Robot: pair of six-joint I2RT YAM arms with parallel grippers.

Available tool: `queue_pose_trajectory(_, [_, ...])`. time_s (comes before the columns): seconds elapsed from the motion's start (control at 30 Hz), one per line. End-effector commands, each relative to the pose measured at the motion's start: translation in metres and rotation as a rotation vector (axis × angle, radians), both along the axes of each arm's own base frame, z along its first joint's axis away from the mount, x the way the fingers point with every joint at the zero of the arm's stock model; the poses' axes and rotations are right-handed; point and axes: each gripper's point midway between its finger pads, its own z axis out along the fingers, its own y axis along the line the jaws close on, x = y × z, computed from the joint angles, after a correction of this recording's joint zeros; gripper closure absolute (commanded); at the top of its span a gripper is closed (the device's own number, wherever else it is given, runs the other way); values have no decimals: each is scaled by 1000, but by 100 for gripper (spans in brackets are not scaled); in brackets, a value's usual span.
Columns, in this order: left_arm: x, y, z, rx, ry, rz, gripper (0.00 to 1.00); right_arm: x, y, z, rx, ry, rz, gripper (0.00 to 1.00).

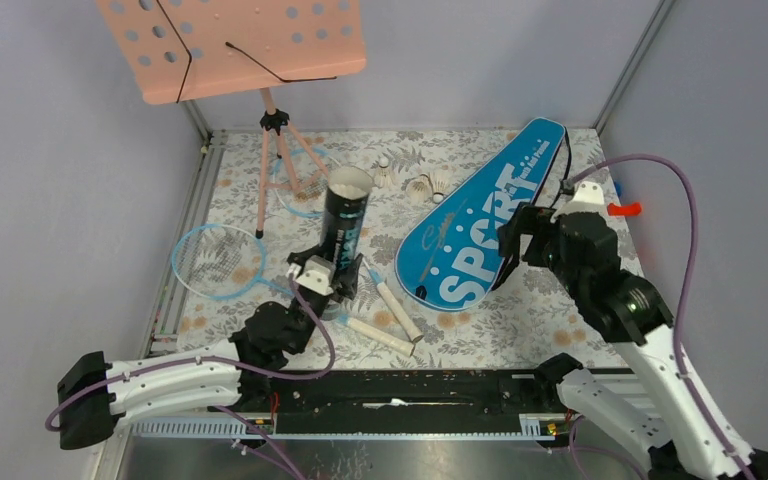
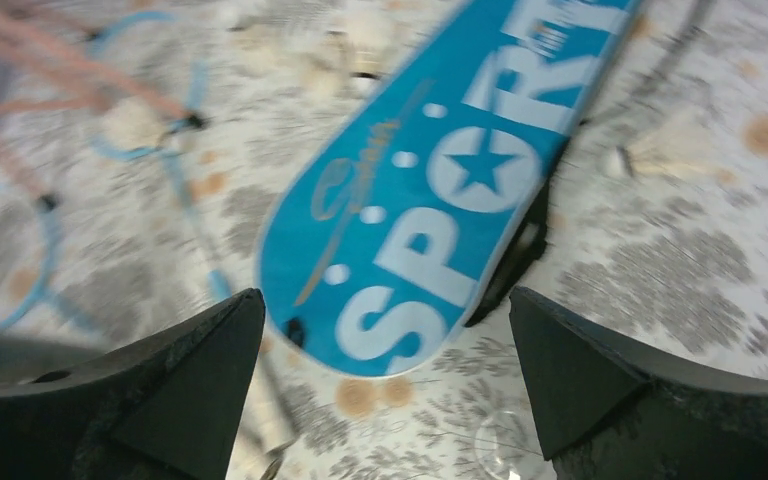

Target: Pack up the badminton gear

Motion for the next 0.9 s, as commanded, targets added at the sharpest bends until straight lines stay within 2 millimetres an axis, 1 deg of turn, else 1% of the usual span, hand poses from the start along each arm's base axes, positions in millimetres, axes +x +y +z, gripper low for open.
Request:
queue_pose_trajectory(0.0, [6, 38, 48, -288, -20, 155, 85, 34, -37, -46, 27, 136, -159, 0])
queue_pose_trajectory(0.03, [5, 40, 48, -292, -22, 161, 85, 44, -45, -58, 46, 178, -188, 0])
queue_pose_trajectory(0.17, [7, 49, 43, -292, -13, 204, 85, 85, -97, -102, 66, 301, -337, 0])
queue_pose_trajectory(0.23, [8, 50, 40, -285, -13, 215, 86, 103, -119, -118, 86, 352, -385, 0])
queue_pose_trajectory(0.3, [9, 50, 39, -283, -16, 224, 86, 124, -144, -129, 77, 364, -439, 1])
queue_pose_trajectory(0.33, [9, 50, 38, -278, -17, 225, 86, 136, -154, -139, 77, 386, -453, 0])
queue_pose_trajectory(0.43, [10, 49, 36, -276, -13, 225, 86, 163, -173, -153, 83, 426, -443, 0])
queue_pose_trajectory(0.53, [9, 42, 37, -284, -19, 192, 86, 184, -186, -174, 40, 484, -411, 0])
queue_pose_trajectory(0.57, [9, 39, 36, -279, -21, 181, 86, 191, -189, -178, 35, 490, -401, 0])
queue_pose_trajectory(0.67, [9, 35, 34, -265, -18, 174, 86, 201, -196, -200, 45, 536, -397, 0])
queue_pose_trajectory(0.7, [10, 34, 34, -261, -17, 173, 86, 204, -195, -205, 62, 549, -386, 1])
queue_pose_trajectory(0.8, [10, 30, 33, -246, -21, 166, 86, 209, -183, -219, 127, 590, -326, 11])
queue_pose_trajectory(0.87, [11, 28, 33, -232, -21, 166, 87, 206, -179, -226, 154, 634, -319, 19])
